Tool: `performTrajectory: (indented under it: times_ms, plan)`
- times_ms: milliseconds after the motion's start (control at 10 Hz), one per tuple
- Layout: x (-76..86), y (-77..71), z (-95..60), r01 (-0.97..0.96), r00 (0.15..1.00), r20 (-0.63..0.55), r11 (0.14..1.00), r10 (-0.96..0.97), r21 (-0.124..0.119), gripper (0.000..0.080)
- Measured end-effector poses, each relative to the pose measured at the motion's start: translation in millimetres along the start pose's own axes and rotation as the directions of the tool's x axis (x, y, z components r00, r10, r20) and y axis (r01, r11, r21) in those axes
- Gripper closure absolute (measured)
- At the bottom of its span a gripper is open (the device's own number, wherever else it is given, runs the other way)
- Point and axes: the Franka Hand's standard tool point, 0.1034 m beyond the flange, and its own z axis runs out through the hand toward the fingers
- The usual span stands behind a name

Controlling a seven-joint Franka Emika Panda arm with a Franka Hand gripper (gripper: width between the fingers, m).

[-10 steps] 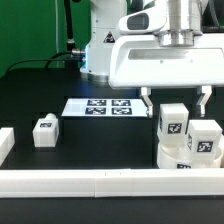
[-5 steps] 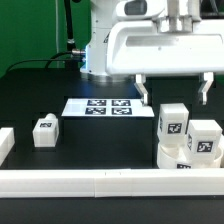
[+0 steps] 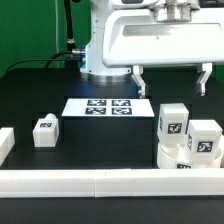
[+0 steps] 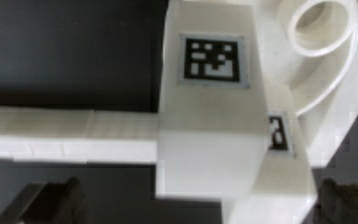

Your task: Assemble stool

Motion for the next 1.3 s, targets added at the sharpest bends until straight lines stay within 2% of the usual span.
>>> performTrajectory:
  times_ms: [100,300,400,500,700,900,1100,1200,1300]
  plan:
    - [-1.2,0.1,1.7,-0.005,0.996,0.091,1.0,0.004,0.012,0.015]
    - [1.8,5.0,7.0,-0.015,0.981,0.195,1.0,0.011,0.02,0.015]
    - [-3.0,4.6,9.7,-0.023,0.958,0.287,0.999,0.014,0.028,0.015]
    - [-0.2,3.8,13.7,-0.032,0.943,0.332,0.999,0.02,0.029,0.015]
    - [3.0,2.8,24.6,-0.031,0.95,0.311,0.999,0.023,0.021,0.015]
    - [2.8,2.5,24.8,-0.029,0.95,0.311,0.999,0.021,0.021,0.015]
    - [2.8,3.0,24.8,-0.03,0.95,0.311,0.999,0.022,0.021,0.0397]
    - [2.9,2.9,24.8,-0.045,0.95,0.311,0.999,0.038,0.017,0.0465]
    - [2.9,2.9,24.8,-0.058,0.949,0.312,0.998,0.051,0.013,0.0465]
